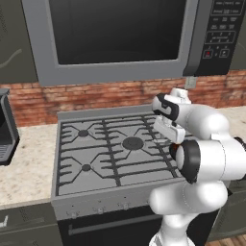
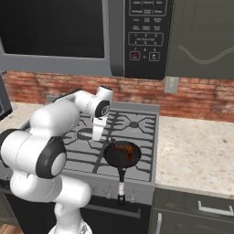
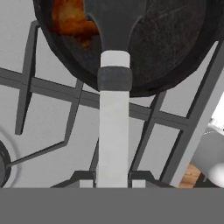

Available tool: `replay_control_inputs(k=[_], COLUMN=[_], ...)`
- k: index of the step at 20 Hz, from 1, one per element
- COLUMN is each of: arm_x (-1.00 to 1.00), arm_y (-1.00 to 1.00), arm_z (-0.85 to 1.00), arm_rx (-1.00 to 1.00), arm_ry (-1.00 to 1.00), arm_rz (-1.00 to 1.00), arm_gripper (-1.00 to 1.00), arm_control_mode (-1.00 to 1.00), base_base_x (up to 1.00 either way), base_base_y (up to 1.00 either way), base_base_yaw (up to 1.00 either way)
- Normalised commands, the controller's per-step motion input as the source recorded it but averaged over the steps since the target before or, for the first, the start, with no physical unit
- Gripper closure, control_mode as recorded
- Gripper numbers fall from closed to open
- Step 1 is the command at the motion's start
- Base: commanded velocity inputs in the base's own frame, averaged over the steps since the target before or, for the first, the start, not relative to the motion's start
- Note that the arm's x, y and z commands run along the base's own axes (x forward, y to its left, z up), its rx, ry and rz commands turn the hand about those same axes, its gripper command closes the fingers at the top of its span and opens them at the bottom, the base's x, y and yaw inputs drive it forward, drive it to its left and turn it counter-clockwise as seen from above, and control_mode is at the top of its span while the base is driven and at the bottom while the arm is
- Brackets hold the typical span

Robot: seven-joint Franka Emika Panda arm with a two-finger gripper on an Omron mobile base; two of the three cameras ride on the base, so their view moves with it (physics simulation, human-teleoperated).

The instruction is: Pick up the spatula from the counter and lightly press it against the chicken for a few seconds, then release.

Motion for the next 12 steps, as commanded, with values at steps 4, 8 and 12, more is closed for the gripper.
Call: replay_control_inputs(k=[4,8,12], arm_x=[0.01,0.0,0.0], arm_y=[-0.08,-0.07,-0.06], arm_z=[-0.17,-0.15,-0.18], arm_rx=[0.0,0.0,0.0], arm_ry=[0.0,0.01,0.02], arm_rz=[0.01,0.01,0.01], arm_gripper=[1.0,1.0,1.0], arm_control_mode=[-1.0,-1.0,-1.0], base_base_x=[0.0,0.0,0.0], base_base_y=[0.0,0.0,0.0], base_base_yaw=[0.0,0.0,0.0])
